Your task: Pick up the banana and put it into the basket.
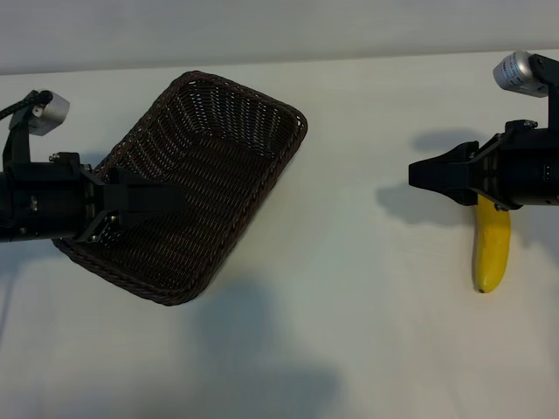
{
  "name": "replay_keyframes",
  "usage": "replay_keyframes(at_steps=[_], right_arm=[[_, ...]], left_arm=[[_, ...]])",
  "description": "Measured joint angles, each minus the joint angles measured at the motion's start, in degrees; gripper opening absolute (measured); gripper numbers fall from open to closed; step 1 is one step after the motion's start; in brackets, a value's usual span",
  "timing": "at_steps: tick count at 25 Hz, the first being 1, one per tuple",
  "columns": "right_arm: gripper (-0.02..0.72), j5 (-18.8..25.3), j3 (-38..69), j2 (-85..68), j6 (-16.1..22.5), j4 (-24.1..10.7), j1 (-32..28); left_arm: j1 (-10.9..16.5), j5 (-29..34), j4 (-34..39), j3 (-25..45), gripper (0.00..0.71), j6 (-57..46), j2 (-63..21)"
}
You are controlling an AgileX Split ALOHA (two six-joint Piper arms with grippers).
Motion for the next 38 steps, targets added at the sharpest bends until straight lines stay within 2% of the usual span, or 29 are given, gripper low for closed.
replay_keyframes(at_steps=[20, 27, 38], right_arm=[[0.513, 0.00, 0.00, 0.00, 0.00, 0.00, 0.00], [0.513, 0.10, 0.00, 0.00, 0.00, 0.00, 0.00], [0.513, 0.17, 0.00, 0.00, 0.00, 0.00, 0.00]], left_arm=[[0.00, 0.00, 0.00, 0.00, 0.571, 0.00, 0.00], [0.00, -2.84, 1.28, 0.00, 0.571, -0.49, 0.00], [0.00, -1.30, 3.24, 0.00, 0.571, -9.39, -2.11]])
